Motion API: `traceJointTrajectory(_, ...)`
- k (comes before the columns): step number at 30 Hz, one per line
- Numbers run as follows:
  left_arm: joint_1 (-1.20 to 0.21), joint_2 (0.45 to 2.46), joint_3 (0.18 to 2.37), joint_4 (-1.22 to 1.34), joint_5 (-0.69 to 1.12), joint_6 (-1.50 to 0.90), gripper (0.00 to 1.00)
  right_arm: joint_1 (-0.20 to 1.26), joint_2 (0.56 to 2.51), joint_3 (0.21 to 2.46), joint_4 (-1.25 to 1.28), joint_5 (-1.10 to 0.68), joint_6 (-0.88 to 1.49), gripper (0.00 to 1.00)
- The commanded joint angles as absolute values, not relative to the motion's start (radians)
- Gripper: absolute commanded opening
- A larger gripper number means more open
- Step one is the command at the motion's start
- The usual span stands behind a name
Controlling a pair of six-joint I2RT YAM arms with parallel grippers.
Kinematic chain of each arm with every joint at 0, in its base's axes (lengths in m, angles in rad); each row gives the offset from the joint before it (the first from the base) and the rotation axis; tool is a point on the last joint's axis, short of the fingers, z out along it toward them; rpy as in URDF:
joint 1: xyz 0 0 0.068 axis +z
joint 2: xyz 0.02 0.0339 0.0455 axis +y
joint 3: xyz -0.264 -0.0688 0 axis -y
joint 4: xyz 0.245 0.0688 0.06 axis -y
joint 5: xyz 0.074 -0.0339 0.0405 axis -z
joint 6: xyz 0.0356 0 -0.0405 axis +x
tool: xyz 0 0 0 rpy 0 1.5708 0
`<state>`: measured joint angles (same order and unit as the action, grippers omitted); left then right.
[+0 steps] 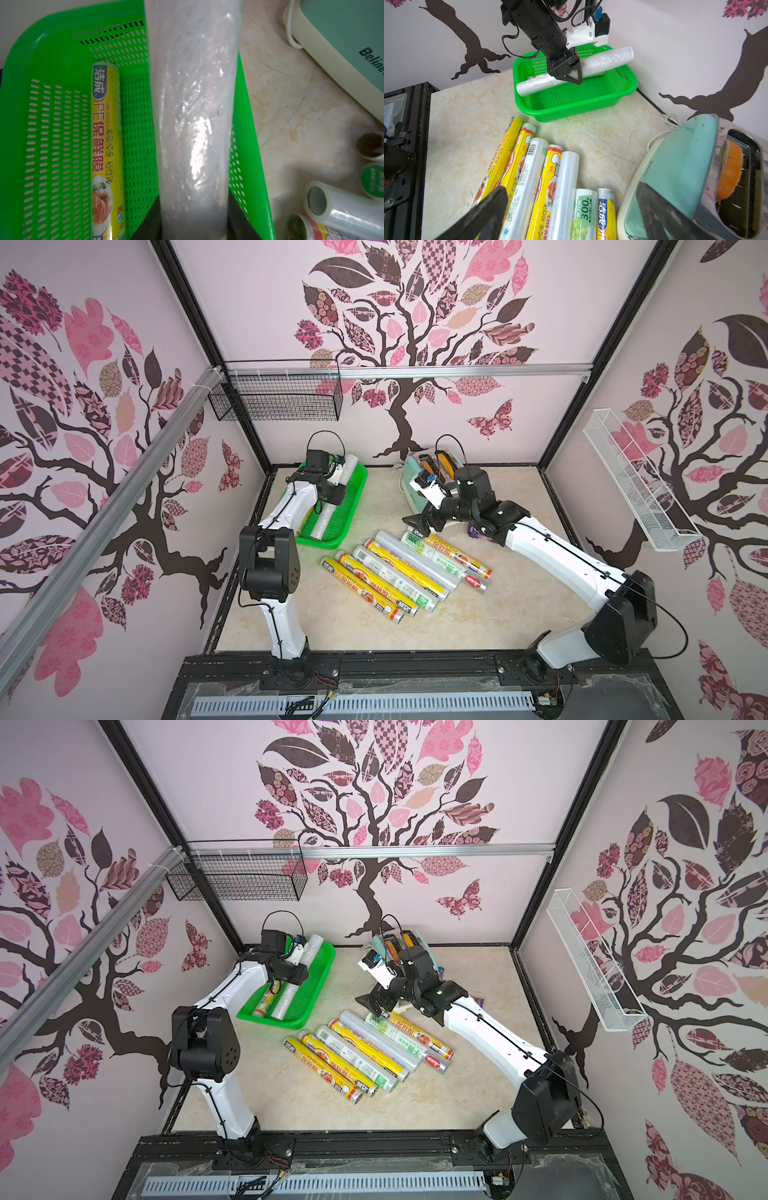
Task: Put the plastic wrap into the basket
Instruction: Place the plastic wrap in the basket.
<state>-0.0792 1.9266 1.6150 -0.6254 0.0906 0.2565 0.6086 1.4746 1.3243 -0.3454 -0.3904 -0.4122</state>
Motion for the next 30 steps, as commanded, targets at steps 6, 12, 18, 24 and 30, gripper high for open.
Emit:
traceJointTrajectory(6,-0.075,2.009,1.617,-0.492,-0.003,0.267,0.36,0.614,1.473,1.344,-0.374,-0.374,-0.431,0.99)
traceJointTrajectory(12,-0.073,2.071,1.607,-0.476,-0.086,0.309,0.37,0.614,1.485,1.357,-0.377,-0.388,-0.421,0.99)
traceJointTrajectory(18,-0.061,2.116,1.62,-0.485,-0.158,0.266,0.42,0.614,1.499,1.367,-0.379,-0.374,-0.423,0.99)
traceJointTrajectory(24,-0.043,2.191,1.674,-0.519,-0.223,0.262,0.47,0.615,1.503,1.372,-0.391,-0.373,-0.462,0.99)
traceJointTrajectory(30,-0.038,2.307,1.869,-0.693,-0.364,0.234,0.52,0.612,1.498,1.366,-0.407,-0.37,-0.472,0.99)
